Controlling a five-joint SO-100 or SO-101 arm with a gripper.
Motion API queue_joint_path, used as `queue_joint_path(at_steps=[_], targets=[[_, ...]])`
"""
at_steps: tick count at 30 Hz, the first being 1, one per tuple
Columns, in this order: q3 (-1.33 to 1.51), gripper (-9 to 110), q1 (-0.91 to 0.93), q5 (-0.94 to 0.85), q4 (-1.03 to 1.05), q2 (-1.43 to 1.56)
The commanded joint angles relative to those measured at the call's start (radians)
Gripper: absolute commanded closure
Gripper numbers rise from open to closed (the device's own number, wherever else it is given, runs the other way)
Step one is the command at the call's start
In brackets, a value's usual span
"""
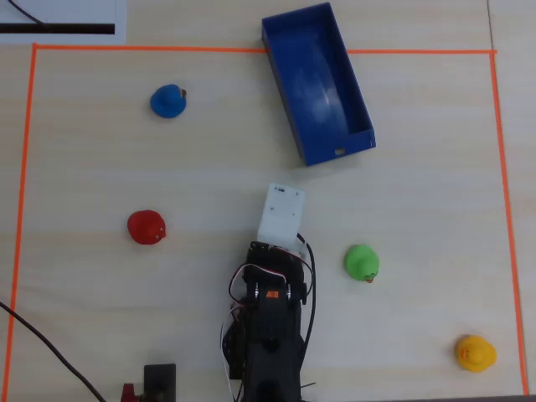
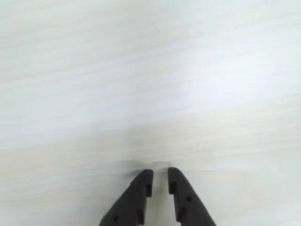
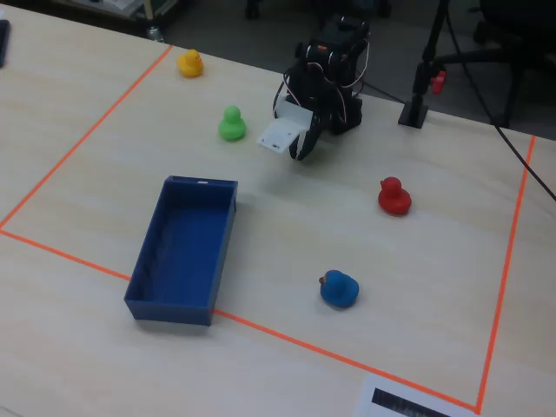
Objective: Grasp yellow duck and put it into box.
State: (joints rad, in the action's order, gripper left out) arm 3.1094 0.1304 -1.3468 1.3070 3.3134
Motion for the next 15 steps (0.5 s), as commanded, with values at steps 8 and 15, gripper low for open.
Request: queue_joint_path(at_steps=[8, 15], targets=[[0.002, 101, 0.015, 0.0, 0.008, -0.005], [0.002, 99, 0.052, 0.002, 0.008, -0.005]])
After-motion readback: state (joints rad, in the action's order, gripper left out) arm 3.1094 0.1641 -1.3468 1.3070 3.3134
